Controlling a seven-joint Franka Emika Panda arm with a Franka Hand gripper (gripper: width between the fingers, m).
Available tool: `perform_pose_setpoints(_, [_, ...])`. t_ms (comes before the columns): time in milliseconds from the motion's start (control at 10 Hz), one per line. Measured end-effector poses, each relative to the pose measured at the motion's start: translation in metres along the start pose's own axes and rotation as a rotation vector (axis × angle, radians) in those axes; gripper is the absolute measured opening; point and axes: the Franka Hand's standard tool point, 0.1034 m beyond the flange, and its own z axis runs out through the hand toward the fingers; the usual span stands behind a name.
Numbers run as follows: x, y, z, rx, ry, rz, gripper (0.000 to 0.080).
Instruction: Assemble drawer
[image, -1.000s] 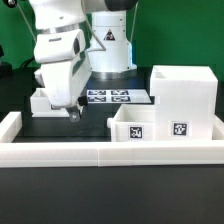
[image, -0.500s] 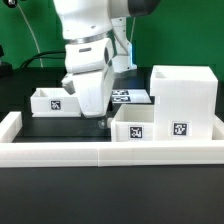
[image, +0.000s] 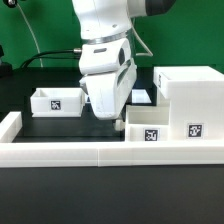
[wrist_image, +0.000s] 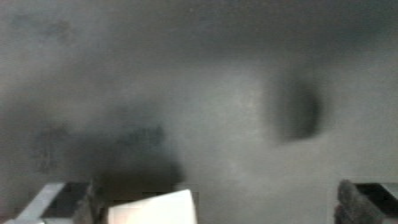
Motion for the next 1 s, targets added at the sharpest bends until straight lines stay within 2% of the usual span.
perform_pose_setpoints(300, [-0.001, 0.0, 0.0, -0.001, -0.001, 0.008, 0.0649])
perform_pose_setpoints(400, [-0.006, 0.001, 0.0, 0.005, -0.004, -0.03, 0.0649])
perform_pose_setpoints(500, [-0.017, 0.004, -0.003, 0.014, -0.014, -0.088, 0.0649])
perform_pose_setpoints(800, [-0.017, 0.017, -0.014, 0.04, -0.058, -0.204, 0.0649])
perform_pose_setpoints(1000, [-0.018, 0.016, -0.013, 0.04, -0.058, -0.201, 0.0649])
